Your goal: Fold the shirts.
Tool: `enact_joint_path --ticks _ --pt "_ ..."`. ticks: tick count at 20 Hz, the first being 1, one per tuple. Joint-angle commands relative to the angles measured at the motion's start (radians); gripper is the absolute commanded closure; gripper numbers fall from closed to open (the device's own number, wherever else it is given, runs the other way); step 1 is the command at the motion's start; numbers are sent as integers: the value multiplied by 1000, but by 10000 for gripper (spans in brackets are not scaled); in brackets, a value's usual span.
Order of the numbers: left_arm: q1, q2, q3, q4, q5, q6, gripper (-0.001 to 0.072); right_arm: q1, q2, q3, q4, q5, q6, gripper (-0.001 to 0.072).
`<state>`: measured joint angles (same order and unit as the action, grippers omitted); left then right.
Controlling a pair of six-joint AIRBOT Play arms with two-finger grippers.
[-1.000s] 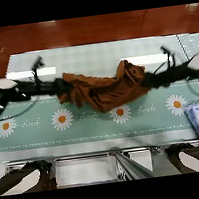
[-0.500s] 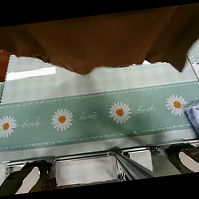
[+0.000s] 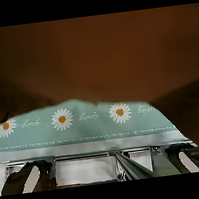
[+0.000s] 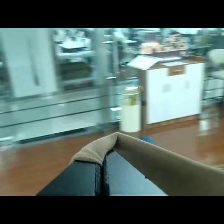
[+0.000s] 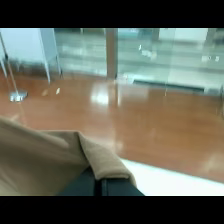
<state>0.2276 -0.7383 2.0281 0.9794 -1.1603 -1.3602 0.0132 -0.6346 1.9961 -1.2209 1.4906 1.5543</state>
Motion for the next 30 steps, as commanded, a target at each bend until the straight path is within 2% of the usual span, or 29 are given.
enact_joint_path --ticks 1,5,8,11,14,18,21,26,29,30 --pt "-41 20 -8 117 -22 -43 687 0 23 -27 56 97 10 683" --pt "-61 -6 -175 93 -67 -60 687 0 23 -208 98 90 8 684" --pt "-61 -38 -350 51 -76 -70 687 0 23 -451 93 -6 -6 684" --pt "-62 -89 -545 37 6 -62 687 0 -9 -710 97 -198 -15 684" --pt "-71 -174 -706 32 163 -63 687 0 -148 -830 84 -350 -45 684" --pt "-150 -354 -744 24 339 -66 687 0 -443 -808 73 -564 -50 684" --pt "-214 -489 -744 21 473 -67 686 0 -688 -704 159 -626 -75 684" --pt "-253 -623 -744 -38 568 -103 686 0 -1013 -448 243 -634 -26 683" --pt "-253 -671 -744 -39 530 -111 685 -2 -1134 -317 309 -585 -9 682" --pt "-253 -676 -744 -39 491 -111 685 -8 -1157 -290 346 -546 -10 629"
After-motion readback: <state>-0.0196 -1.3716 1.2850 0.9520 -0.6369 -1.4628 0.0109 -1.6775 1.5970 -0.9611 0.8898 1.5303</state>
